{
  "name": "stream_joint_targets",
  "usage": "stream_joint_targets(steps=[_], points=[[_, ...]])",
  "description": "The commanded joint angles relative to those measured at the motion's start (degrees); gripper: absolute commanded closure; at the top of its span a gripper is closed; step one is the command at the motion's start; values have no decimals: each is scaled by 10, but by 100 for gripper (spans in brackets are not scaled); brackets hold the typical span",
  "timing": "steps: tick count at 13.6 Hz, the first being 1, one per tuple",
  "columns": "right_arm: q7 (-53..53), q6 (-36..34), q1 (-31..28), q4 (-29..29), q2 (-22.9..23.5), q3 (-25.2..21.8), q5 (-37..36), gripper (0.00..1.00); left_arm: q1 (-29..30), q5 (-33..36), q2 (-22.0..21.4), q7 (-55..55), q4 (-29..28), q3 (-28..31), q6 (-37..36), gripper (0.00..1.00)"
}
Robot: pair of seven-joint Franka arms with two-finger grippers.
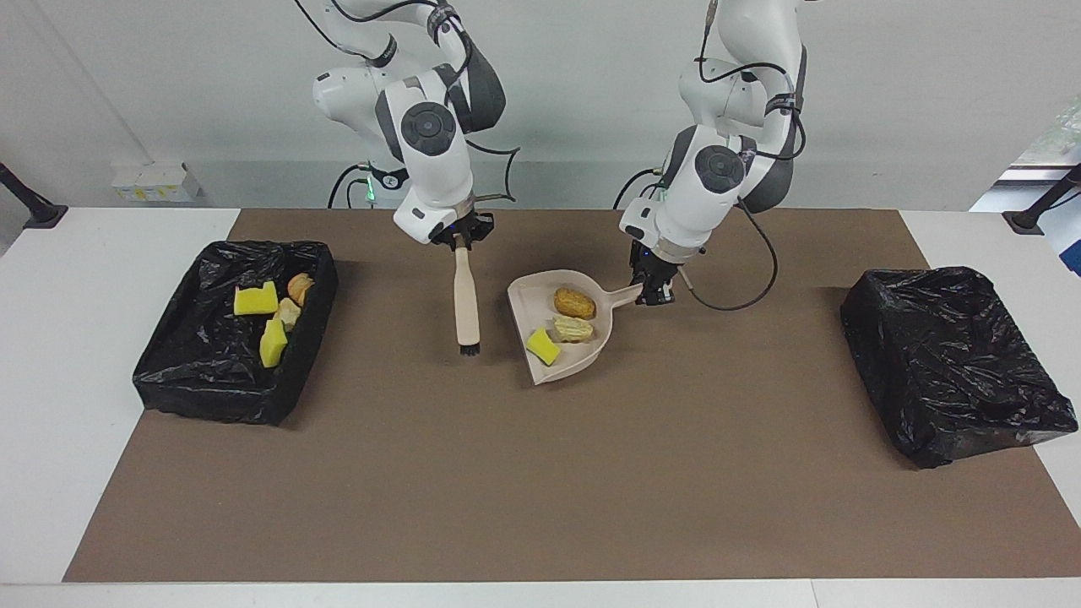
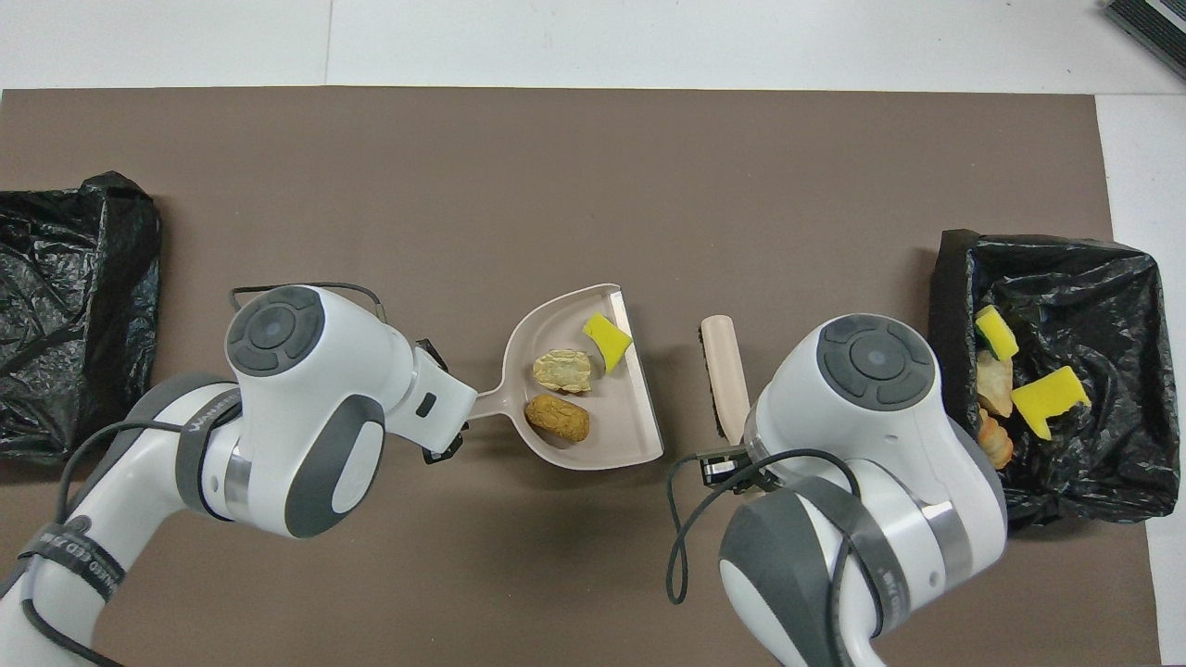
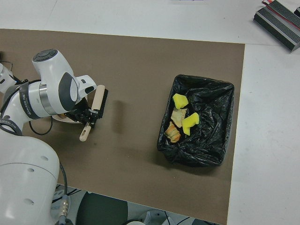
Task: Sweep and dump trash in bin
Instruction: 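Sweep the potato and crusts into the dustpan with the right gripper's brush, then carry the loaded dustpan toward the bin nearest the left gripper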
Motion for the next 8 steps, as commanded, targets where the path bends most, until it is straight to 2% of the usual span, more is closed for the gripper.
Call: stream_joint_targets(steps=[1,4,8], points=[[27,29,18,-61,-52,2,-3,100,52,-39,-30,85,-22,-3,0,100],[52,47,62,-91,-81,2,-2,100,127,-99,-29,203,-10,-3,-49,100],[124,83,135,-91,-75,2,31,100,219,-100,-24,293,55,-1,-158,100]])
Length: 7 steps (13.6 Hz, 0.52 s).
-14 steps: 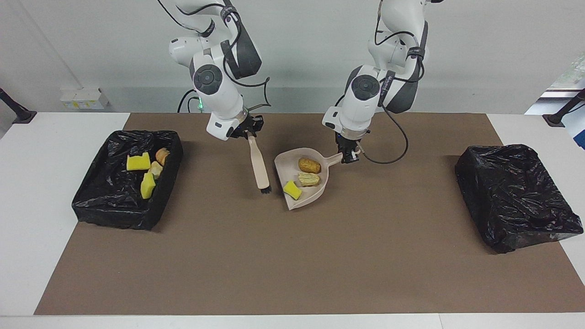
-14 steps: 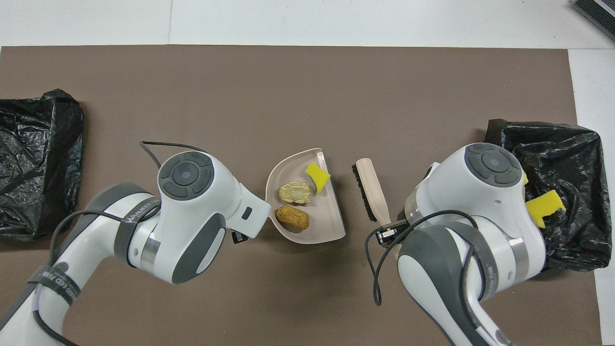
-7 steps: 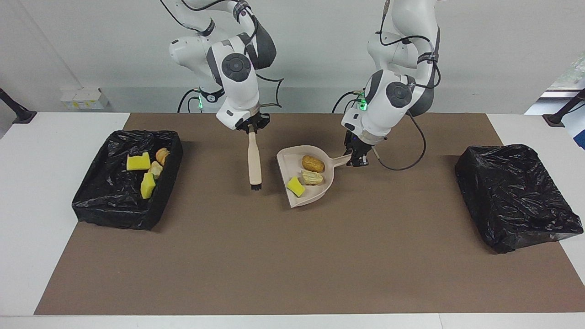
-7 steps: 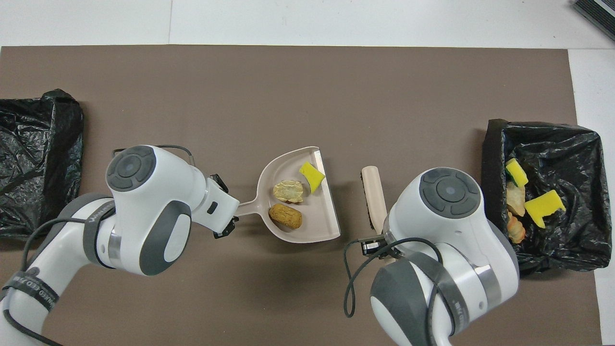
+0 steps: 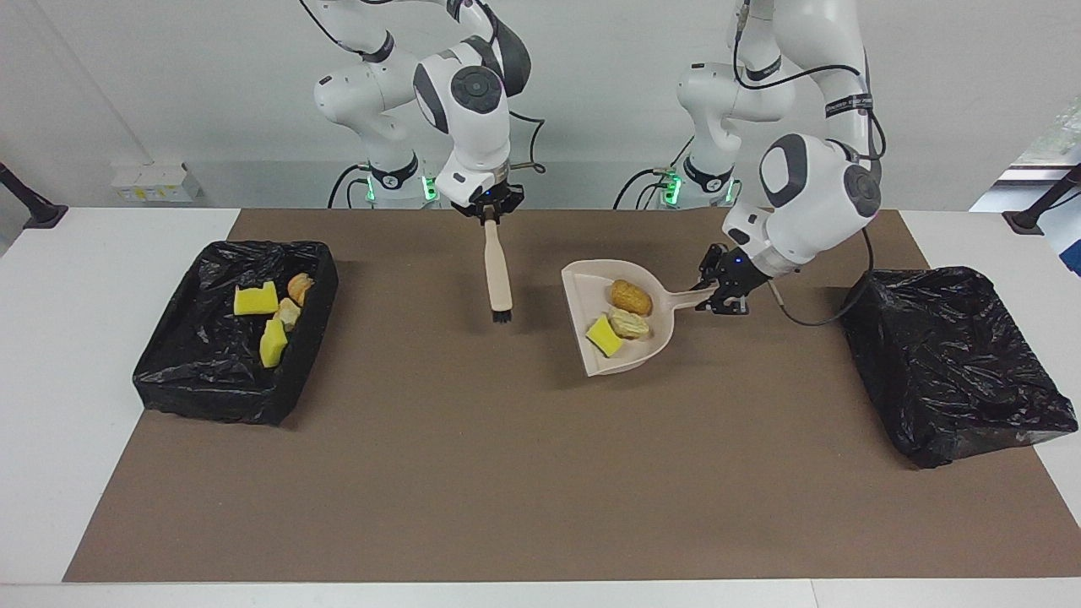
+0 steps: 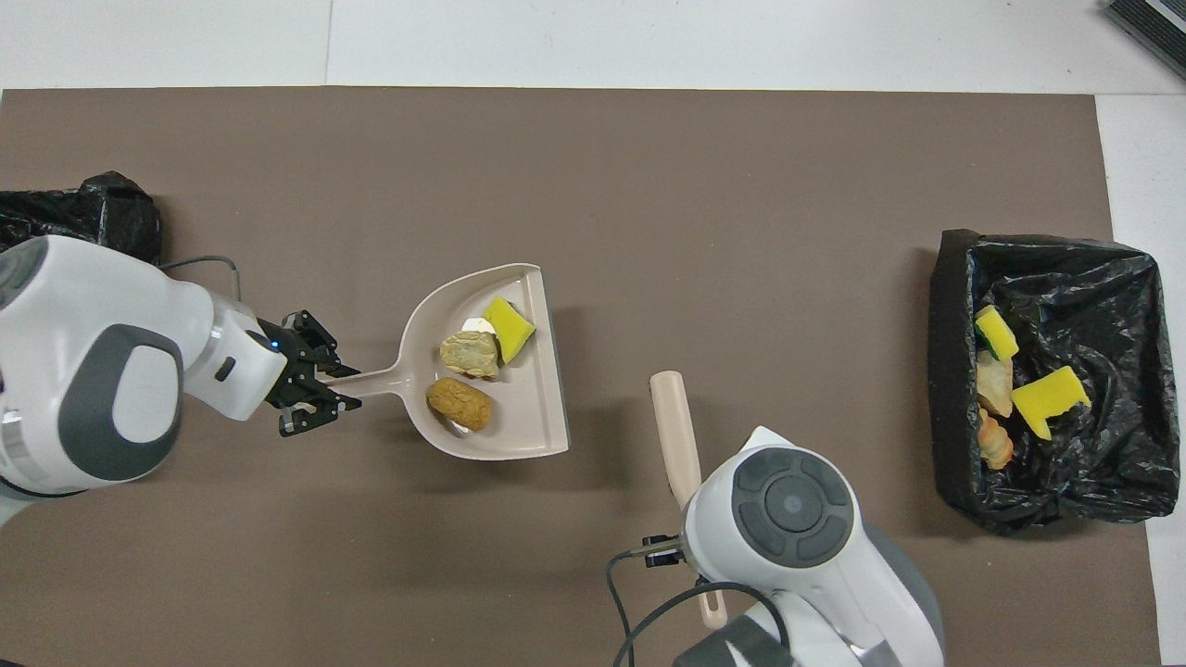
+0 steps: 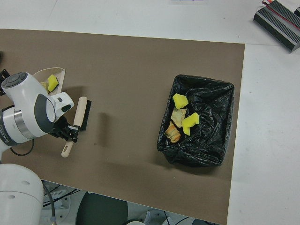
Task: Sweep and dump trash in bin
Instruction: 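Carry the loaded dustpan toward the bin nearest the left gripper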
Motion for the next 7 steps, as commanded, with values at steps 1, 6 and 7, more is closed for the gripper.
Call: stream_joint_targets(steps=[1,6,7], points=[[74,44,50,-14,1,0,12,100,64,-8,-2,53,63,-4,-92,100],[162,155,137,13,86,2,70,100,187,45,55,67,199,-3,-213,100],[173,158,156,32,115,2,70,100,206,53,62,84,218,-3,-224,100]])
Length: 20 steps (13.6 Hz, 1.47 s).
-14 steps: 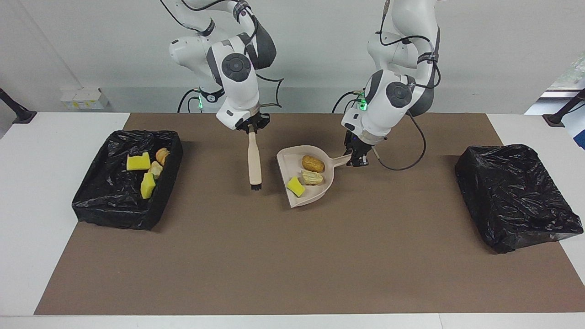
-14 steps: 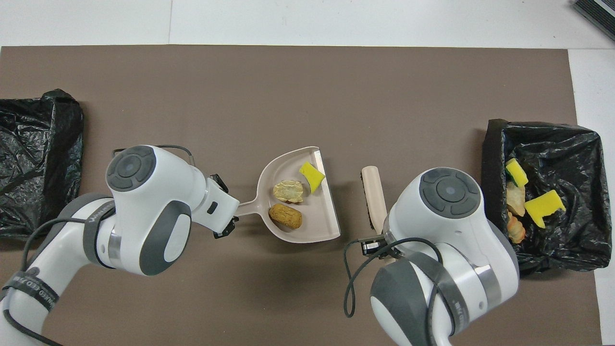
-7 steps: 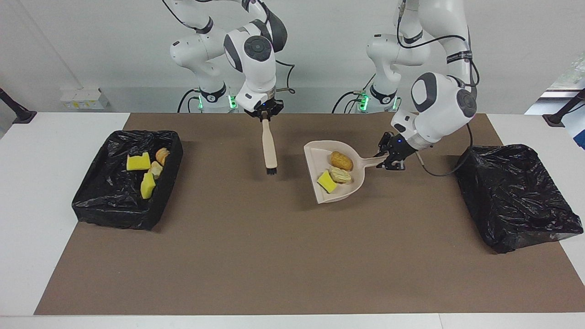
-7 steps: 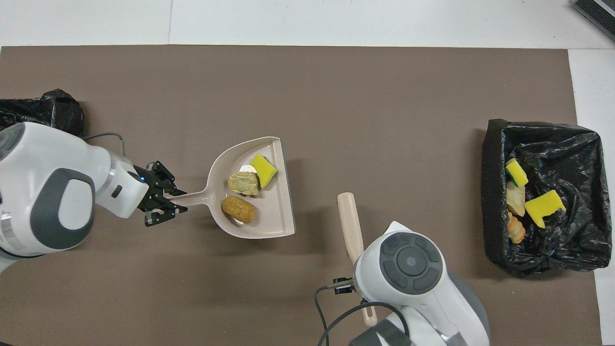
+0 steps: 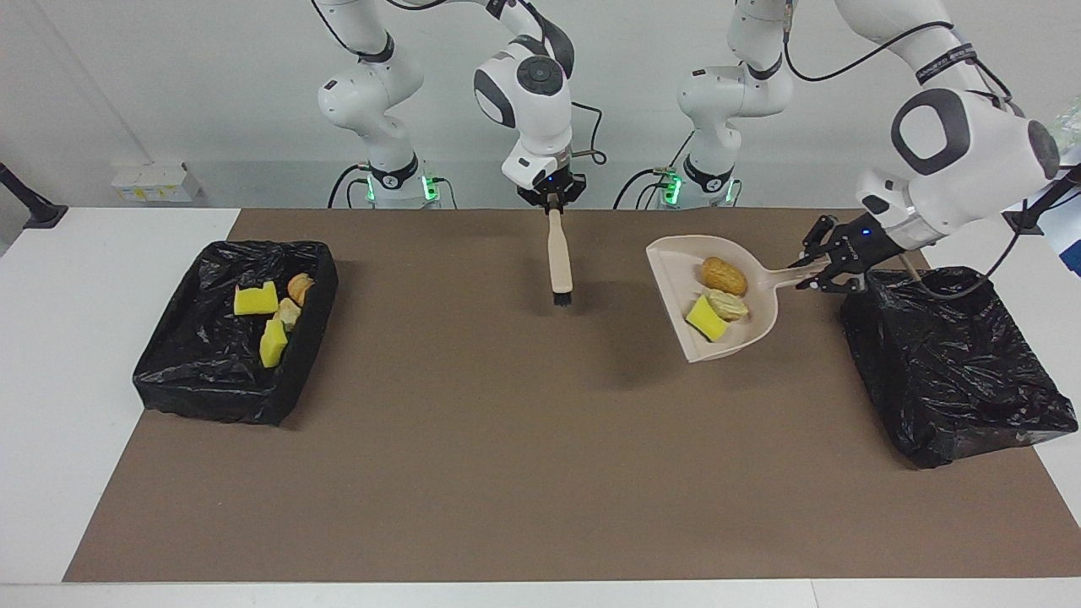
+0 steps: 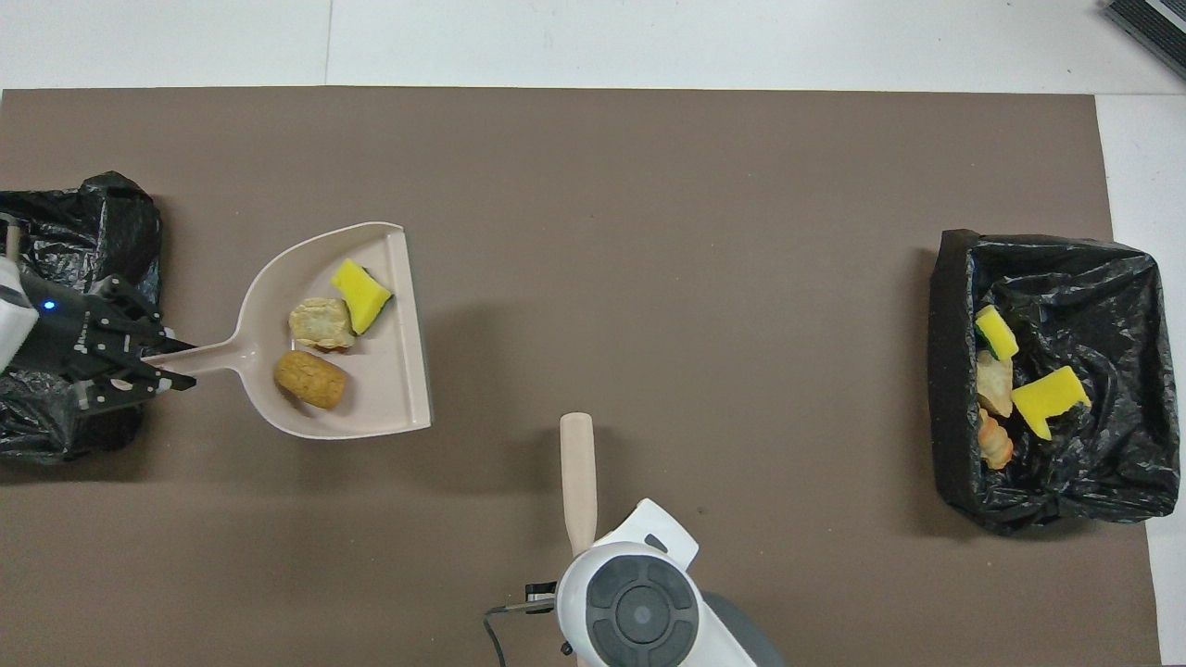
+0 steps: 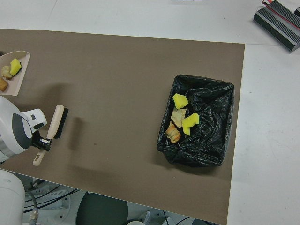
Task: Sweep and dump trash in bin
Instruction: 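Carry the loaded dustpan toward the bin nearest the left gripper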
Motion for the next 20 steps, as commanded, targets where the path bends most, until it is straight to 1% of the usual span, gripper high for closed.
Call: stream_joint_targets(steps=[1,2,4,5,6,7,9,11,13,16,18,20], points=[[36,16,39,50,79,0,11,100,59,15,49,38,78,-5,-44,100],[39,28,46,55,92,0,10,100,81,21,60,45,95,-7,-52,100],[32,31,48,53,94,0,10,100,127,26,77,55,129,-8,-87,100],[32,28,48,53,94,-1,10,98,149,30,92,76,162,-9,-91,100],[33,26,48,53,94,-1,10,46,164,35,111,94,199,-10,-107,100],[33,21,48,56,94,-1,3,0,180,42,127,97,231,-10,-122,100],[33,4,47,60,84,-1,2,0,201,55,148,99,263,-11,-132,100],[32,-21,34,66,59,-6,1,0,228,56,170,113,303,-10,-150,100],[27,-41,4,78,35,-6,-4,0,253,56,207,157,359,-10,-169,100],[-34,-96,-57,146,39,-6,-29,0,288,64,238,196,409,-14,-170,100],[-74,-102,-89,171,43,-6,-45,0,302,86,252,212,434,-17,-156,100],[-136,-109,-125,198,49,-6,-91,0,316,100,255,220,441,-17,-130,100]])
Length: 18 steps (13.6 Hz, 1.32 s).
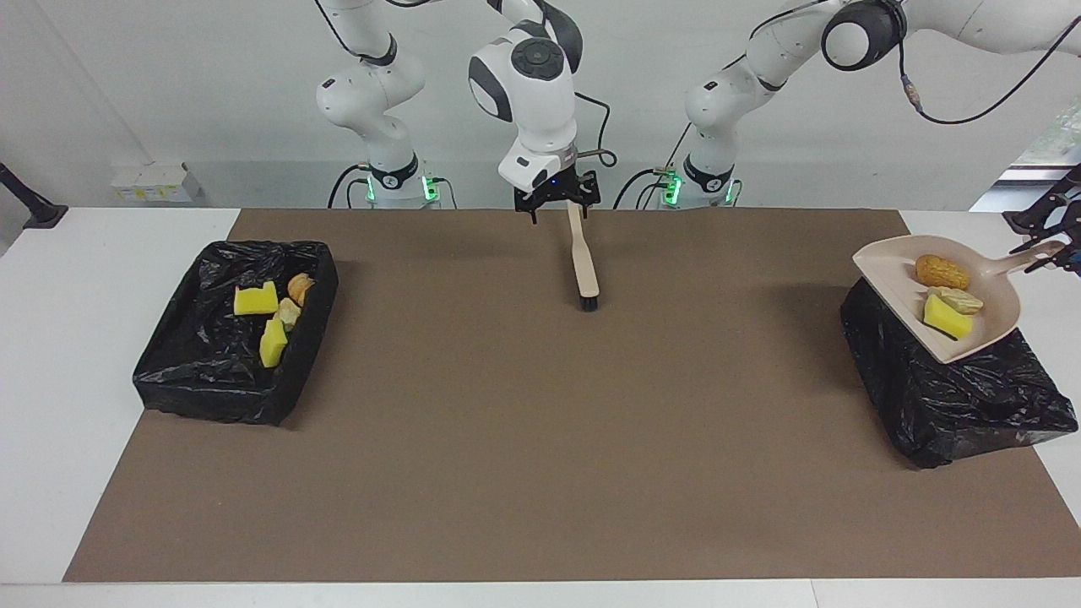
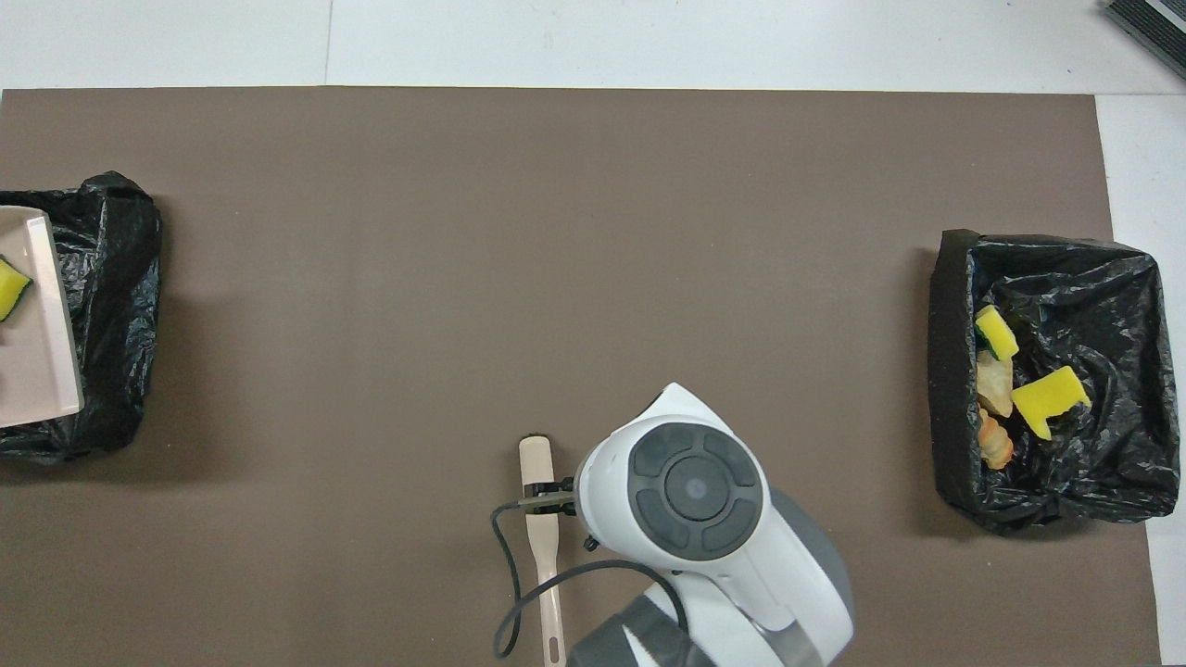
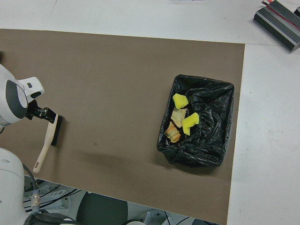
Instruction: Sweep and dump trash in bin
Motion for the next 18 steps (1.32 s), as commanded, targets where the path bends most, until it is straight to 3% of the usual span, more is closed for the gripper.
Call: stream_joint_targets(steps=[1,6,12,18], points=[[-73,-28,-47,49,23,5,-47,0,21,29,20,13,42,-10,13,100],[-242,-42,-184,90,30,4,-48,0,21,95,28,12,56,-7,113,100],[-395,-34,-338,99,28,3,-48,0,-61,264,20,3,57,-2,201,100],[-417,-47,-440,99,21,1,-52,0,-101,382,16,1,54,-3,229,100]])
